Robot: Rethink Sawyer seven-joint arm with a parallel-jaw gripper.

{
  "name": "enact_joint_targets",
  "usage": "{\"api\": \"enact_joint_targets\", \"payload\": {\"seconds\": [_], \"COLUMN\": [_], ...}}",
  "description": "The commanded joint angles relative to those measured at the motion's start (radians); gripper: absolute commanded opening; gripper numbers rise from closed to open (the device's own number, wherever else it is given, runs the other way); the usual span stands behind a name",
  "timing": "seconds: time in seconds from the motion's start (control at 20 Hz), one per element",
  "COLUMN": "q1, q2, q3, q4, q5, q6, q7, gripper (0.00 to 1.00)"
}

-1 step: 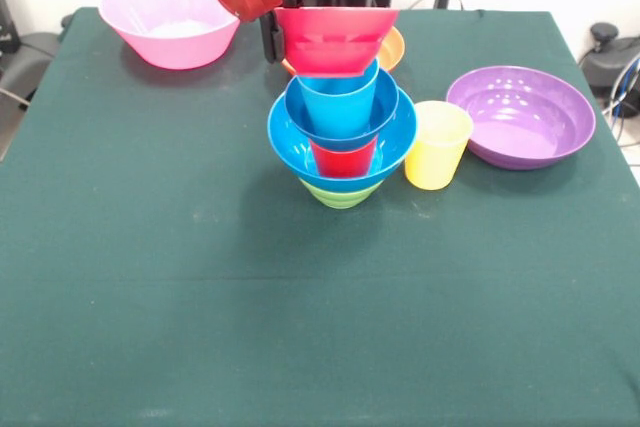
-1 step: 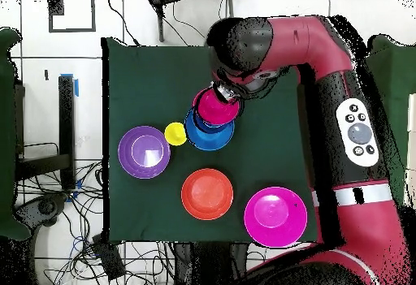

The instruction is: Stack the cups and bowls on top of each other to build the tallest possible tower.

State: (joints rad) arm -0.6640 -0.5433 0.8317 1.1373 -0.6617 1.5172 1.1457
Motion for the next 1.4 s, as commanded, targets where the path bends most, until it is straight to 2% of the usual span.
{"api": "enact_joint_targets", "payload": {"seconds": [0.05, 1.4], "q1": [0.027, 0.012], "q2": [0.034, 0.06], "q3": [-0.047, -0.025], "q4": [0.059, 0.081], "q5": [-0.074, -0.034], "q6": [0.022, 0.018], "q7": [-0.278, -0.276], "gripper": [0.0, 0.0]}}
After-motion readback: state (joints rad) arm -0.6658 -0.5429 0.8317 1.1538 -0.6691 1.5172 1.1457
